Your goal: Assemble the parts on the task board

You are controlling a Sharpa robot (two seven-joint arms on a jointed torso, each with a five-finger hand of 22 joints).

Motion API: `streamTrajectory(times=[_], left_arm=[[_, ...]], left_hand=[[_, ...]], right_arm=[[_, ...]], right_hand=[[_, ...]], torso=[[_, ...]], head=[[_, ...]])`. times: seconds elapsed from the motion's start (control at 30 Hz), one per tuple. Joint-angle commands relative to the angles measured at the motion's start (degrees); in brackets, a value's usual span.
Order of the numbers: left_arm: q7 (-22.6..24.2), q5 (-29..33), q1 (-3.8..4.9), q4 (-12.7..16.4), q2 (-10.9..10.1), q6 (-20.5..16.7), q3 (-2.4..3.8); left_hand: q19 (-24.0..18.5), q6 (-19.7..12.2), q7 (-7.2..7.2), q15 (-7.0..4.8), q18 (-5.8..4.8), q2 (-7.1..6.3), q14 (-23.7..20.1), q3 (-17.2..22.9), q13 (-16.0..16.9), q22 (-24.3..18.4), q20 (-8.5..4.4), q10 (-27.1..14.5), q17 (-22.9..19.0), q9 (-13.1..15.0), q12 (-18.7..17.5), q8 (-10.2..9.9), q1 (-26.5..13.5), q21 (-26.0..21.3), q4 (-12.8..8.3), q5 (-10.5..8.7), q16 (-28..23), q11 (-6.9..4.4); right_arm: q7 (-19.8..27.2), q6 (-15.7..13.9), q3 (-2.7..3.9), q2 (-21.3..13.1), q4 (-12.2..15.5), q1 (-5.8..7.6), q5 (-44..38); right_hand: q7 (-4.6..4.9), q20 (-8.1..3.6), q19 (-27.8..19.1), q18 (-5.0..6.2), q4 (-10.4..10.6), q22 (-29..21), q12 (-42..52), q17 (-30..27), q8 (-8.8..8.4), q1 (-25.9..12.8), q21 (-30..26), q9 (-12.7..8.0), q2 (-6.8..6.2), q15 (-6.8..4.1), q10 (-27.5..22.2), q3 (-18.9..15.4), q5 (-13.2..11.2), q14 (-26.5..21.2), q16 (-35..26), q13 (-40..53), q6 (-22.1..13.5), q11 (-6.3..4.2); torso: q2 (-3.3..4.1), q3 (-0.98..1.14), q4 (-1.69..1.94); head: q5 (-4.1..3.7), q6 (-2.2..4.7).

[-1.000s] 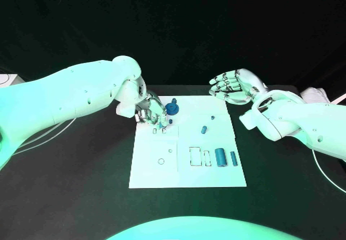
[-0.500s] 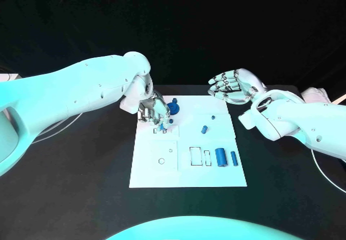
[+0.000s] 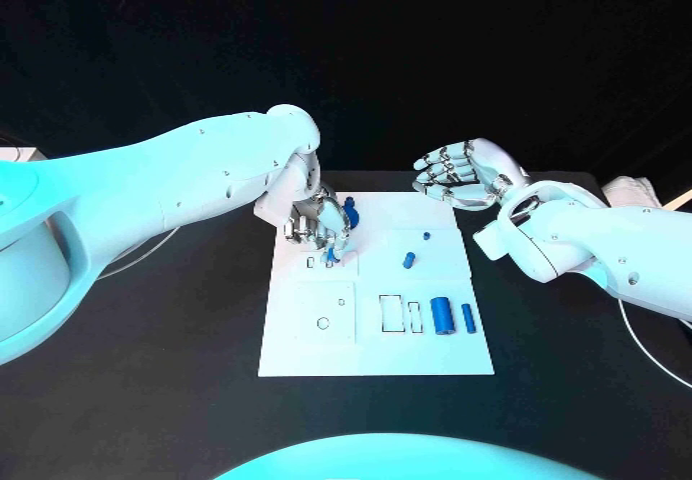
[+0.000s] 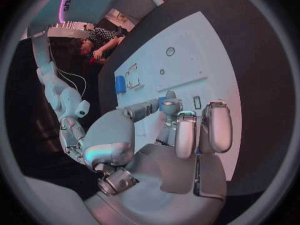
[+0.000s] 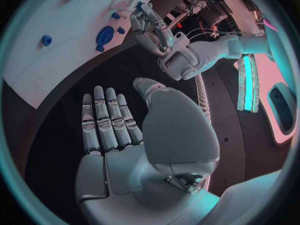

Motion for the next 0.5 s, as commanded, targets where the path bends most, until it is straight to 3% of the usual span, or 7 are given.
streamTrajectory(times=[0.03,0.1,0.27,0.5], left_arm=[[-0.18,-1.38,-0.25,-0.27,0.35,0.51,-0.12],[-0.19,-1.71,-0.39,-0.42,0.46,0.34,-0.22],[-0.23,-2.08,-0.65,-0.83,0.62,0.48,-0.44],[-0.34,-2.71,-1.03,-1.27,0.82,-0.39,-0.83]], left_hand=[[0.43,3.18,-2.82,-0.56,-0.57,0.23,6.05,11.46,0.45,4.67,-0.08,1.27,15.1,1.43,0.35,0.07,-1.26,0.45,-11.94,8.38,0.2,-0.8],[0.52,3.35,-2.95,-0.68,-0.59,0.2,6.05,10.99,0.75,4.75,-0.2,1.49,15.1,2.28,0.38,-0.13,-1.56,0.51,-11.9,10.26,0.2,-0.93],[0.81,3.65,-3.11,-0.83,-0.67,0.16,6.05,10.49,1.24,5.04,-0.37,1.84,15.1,3.28,0.46,-0.49,-1.81,0.72,-11.96,12.41,0.2,-1.08],[0.95,3.83,-3.18,-0.91,-0.72,0.2,6.05,10.26,1.77,5.18,-0.41,2.2,15.1,3.64,0.65,-0.65,-1.86,0.82,-11.93,13.12,0.2,-1.16]], right_arm=[[0.44,0.63,0.01,0.08,0.05,-0.03,-0.94],[0.44,0.63,0.01,0.09,0.07,-0.03,-0.95],[0.43,0.64,0.01,0.08,0.12,-0.02,-0.97],[0.45,0.66,0.01,0.09,0.17,-0.02,-0.98]], right_hand=[[3.58,0.13,-0.42,-0.09,-0.28,-0.05,-0.16,-0.05,-0.24,0.41,-0.19,-0.05,-0.01,0.23,0.42,-0.1,0.2,0.02,-0.25,-0.07,0.46,0.09],[3.58,0.13,-0.42,-0.09,-0.28,-0.05,-0.16,-0.05,-0.24,0.41,-0.19,-0.05,-0.01,0.23,0.42,-0.1,0.2,0.02,-0.25,-0.07,0.46,0.09],[3.58,0.13,-0.42,-0.09,-0.28,-0.05,-0.16,-0.05,-0.24,0.41,-0.19,-0.05,-0.01,0.23,0.42,-0.1,0.2,0.02,-0.25,-0.07,0.46,0.09],[3.58,0.13,-0.42,-0.09,-0.28,-0.05,-0.16,-0.05,-0.24,0.41,-0.19,-0.05,-0.01,0.23,0.42,-0.1,0.2,0.02,-0.25,-0.07,0.46,0.09]], torso=[[0.02,-0.03,0.09],[0.01,-0.02,0.1],[0.06,-0.02,0.13],[-0.02,-0.02,0.19]], head=[[-0.11,-0.26],[-0.11,-0.34],[-0.12,-0.56],[-0.24,-0.86]])
